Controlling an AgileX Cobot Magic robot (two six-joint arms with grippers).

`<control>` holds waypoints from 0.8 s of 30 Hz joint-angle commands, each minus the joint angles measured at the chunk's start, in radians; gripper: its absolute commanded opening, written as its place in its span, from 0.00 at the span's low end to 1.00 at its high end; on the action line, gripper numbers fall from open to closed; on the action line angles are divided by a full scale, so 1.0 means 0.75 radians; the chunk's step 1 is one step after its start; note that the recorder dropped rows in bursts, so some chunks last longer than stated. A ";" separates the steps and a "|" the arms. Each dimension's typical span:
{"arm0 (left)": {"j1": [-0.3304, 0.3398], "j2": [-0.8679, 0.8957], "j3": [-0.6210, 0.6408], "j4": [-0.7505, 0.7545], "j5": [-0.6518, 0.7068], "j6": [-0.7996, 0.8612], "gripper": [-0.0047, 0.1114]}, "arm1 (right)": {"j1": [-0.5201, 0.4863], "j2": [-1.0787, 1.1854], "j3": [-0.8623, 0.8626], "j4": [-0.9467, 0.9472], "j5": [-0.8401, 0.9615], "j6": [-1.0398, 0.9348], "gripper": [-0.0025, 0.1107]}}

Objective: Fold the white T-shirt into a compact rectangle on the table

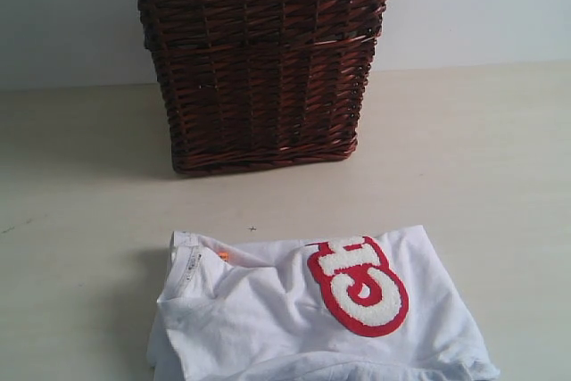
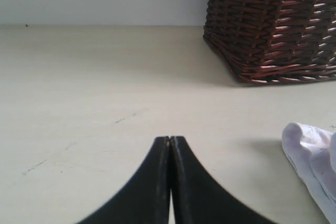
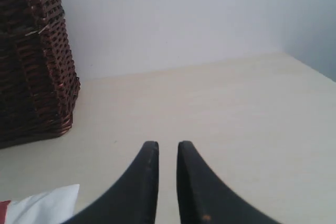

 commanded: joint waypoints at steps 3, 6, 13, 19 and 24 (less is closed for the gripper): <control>-0.009 -0.008 -0.001 -0.007 -0.011 0.003 0.05 | 0.006 -0.008 0.006 -0.230 -0.001 0.305 0.15; -0.009 -0.008 -0.001 -0.007 -0.011 0.003 0.05 | 0.006 -0.008 0.006 -0.266 -0.001 0.376 0.15; -0.009 -0.008 -0.001 -0.007 -0.011 0.003 0.05 | 0.006 -0.008 0.006 -0.229 0.001 0.187 0.15; -0.009 -0.008 -0.001 -0.007 -0.011 0.003 0.05 | 0.006 -0.008 0.006 -0.225 -0.008 0.187 0.15; -0.009 -0.008 -0.001 -0.007 -0.011 0.003 0.05 | 0.006 -0.008 0.006 -0.225 -0.006 0.187 0.15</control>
